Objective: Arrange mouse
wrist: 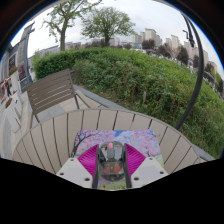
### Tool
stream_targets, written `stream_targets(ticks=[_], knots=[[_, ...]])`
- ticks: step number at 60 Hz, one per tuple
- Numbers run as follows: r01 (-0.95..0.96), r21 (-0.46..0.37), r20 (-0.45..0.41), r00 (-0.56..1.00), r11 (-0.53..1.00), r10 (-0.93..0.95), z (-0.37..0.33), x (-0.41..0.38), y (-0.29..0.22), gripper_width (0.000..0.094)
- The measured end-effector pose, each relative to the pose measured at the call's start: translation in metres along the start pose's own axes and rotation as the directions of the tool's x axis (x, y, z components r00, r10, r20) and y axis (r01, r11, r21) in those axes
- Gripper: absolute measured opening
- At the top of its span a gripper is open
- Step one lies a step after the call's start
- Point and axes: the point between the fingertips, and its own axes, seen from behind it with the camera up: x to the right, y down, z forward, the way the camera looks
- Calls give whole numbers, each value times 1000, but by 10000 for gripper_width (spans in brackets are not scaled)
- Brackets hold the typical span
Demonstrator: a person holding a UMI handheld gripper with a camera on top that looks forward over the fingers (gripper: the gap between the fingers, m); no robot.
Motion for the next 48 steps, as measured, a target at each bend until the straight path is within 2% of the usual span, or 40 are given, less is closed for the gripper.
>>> stream_targets(ticks=[3,10,12,14,16,20,30,40,48], knots=[[12,-13,8,1000,1000,-12,15,4,10,384],[15,2,31,999,1000,-15,23,8,18,514],[14,-10,13,1000,1000,-14,20,13,20,656],[20,-6,-5,1000,1000,-20,13,18,17,860],[29,3,-12,1000,1000,-29,1,20,11,828],[14,10,8,1000,1000,-15,-37,19,0,853],[5,-16,35,999,1000,-5,-192,26,1,846],[38,-69,37,999,997,-36,-336,38,45,848],[40,-105,40,999,994,-36,-406,46,91,845]])
